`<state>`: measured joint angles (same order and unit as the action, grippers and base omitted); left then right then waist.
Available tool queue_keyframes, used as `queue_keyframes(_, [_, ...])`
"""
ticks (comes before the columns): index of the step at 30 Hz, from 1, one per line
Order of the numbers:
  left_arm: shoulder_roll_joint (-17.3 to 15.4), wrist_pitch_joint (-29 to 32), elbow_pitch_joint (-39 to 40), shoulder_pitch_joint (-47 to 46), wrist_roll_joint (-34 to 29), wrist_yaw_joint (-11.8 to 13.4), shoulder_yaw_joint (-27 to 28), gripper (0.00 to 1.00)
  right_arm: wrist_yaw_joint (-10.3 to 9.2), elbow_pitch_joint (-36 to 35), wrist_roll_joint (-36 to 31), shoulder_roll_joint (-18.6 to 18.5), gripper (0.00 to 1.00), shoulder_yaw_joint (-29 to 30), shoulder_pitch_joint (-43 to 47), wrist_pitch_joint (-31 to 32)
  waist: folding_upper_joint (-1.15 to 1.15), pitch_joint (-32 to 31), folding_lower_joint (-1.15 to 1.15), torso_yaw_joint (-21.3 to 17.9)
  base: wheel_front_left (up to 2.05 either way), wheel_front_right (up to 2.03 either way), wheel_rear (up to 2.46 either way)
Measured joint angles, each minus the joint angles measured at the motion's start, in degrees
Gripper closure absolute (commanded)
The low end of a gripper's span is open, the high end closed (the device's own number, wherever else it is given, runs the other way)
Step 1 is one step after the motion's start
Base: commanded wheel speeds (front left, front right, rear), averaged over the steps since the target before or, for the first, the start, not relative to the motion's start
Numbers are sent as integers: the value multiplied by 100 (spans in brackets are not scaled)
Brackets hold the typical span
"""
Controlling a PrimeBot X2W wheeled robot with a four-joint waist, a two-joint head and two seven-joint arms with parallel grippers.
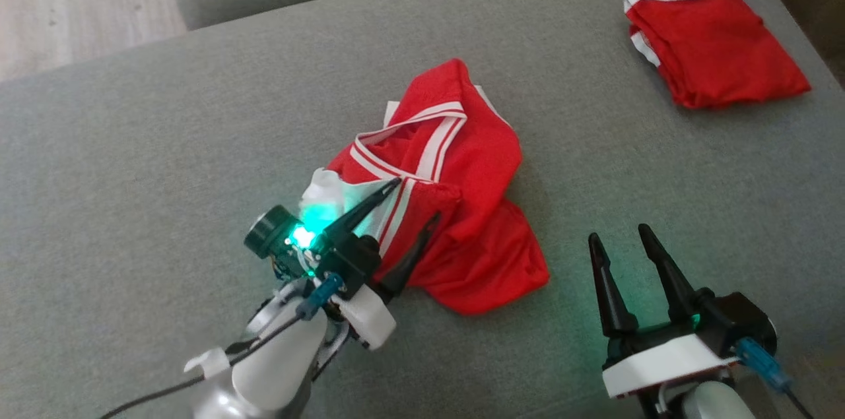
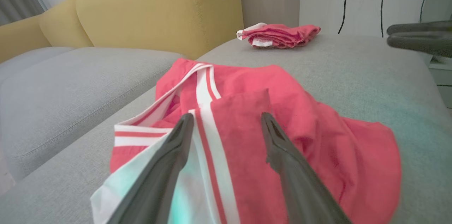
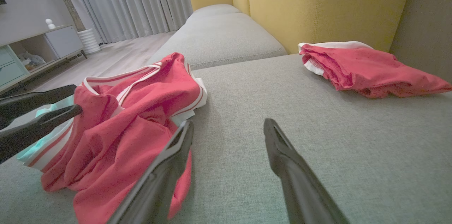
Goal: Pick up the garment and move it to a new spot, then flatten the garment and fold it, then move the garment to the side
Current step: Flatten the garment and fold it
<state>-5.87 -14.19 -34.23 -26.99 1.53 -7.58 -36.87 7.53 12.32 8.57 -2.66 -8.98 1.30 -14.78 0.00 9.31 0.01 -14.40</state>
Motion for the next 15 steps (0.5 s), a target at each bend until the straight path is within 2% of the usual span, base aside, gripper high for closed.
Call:
queue_keyframes(2, [4, 1, -167, -75, 0, 0, -34, 0, 0, -27, 3, 0, 0, -14, -1, 0, 0, 50, 0, -57, 0, 0, 0])
queue_keyframes(3, [4, 1, -167, -75, 0, 0, -34, 39, 0, -27, 3, 0, 0, -14, -1, 0, 0, 50, 0, -57, 0, 0, 0])
queue_keyframes(4, [5, 0, -243, -101, 0, 0, -81, 97, 0, -33, 18, 0, 0, -25, -4, 0, 0, 69, 0, -86, 0, 0, 0])
queue_keyframes(5, [9, 0, -286, -114, 2, 0, -120, 100, 0, -33, 40, 1, 0, -37, -11, 0, 0, 83, 0, -113, 0, 0, 0])
queue_keyframes(15, [10, -3, -275, -539, 537, -1, -804, 100, 0, -27, 205, 0, 0, -153, -83, 0, 0, -64, 0, -510, 0, 0, 0])
